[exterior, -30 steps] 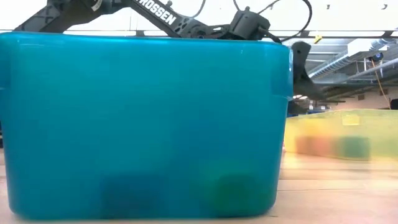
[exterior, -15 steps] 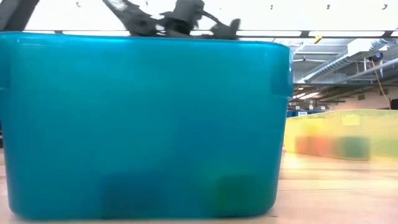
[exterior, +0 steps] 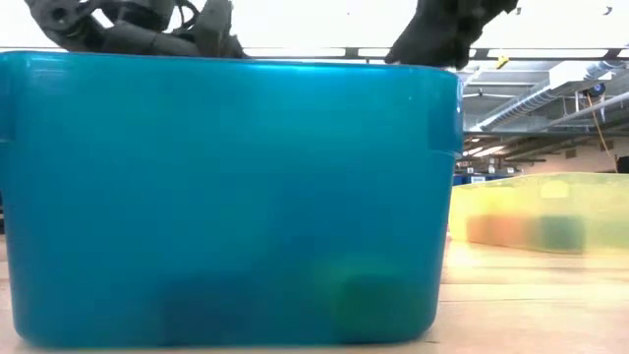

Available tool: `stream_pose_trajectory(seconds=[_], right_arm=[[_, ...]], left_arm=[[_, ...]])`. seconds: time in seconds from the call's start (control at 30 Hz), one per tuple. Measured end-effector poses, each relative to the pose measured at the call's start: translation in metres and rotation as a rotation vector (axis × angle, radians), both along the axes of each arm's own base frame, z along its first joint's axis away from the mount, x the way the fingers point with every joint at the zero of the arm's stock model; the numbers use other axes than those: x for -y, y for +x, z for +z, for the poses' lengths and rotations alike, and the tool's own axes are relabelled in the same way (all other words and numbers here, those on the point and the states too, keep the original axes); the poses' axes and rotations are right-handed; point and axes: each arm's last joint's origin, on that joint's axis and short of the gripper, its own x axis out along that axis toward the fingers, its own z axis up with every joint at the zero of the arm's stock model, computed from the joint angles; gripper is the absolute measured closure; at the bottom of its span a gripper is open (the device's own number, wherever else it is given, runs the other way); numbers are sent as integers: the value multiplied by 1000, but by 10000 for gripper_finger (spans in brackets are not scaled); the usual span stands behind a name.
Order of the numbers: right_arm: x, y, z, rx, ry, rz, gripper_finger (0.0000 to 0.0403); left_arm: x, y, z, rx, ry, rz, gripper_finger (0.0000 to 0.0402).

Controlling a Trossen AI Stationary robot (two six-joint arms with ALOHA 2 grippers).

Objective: Sort blocks by size
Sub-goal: Put the large pink block into the blue bin

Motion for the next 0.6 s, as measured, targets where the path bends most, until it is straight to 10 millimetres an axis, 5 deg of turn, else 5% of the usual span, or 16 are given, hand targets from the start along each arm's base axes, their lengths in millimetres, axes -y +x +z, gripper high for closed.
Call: stream_pose_trajectory(seconds=[0.2,0.6], right_arm=[[39,-8,-8,-128,18,-224,175],[182,-45,-46,-554,225,-543,163]], left_arm=[[12,-23,-12,-105,-51,51,224],[22,-24,-6,-60,-62,24,224]])
